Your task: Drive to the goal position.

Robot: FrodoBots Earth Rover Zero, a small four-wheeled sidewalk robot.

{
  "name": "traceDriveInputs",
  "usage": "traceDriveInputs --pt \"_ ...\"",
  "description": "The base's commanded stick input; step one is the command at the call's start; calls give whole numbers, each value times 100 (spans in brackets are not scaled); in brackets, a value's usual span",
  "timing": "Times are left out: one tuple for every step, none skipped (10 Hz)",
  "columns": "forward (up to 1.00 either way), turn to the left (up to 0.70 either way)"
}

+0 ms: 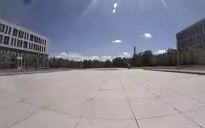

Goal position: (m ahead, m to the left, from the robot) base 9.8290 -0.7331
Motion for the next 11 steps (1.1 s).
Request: traceDriveInputs --pt "35 0" --pt "35 0" --pt "35 0" --pt "35 0" --pt "35 0" --pt "35 0" --pt "35 0" --pt "35 0" --pt "35 0" --pt "35 0" --pt "35 0"
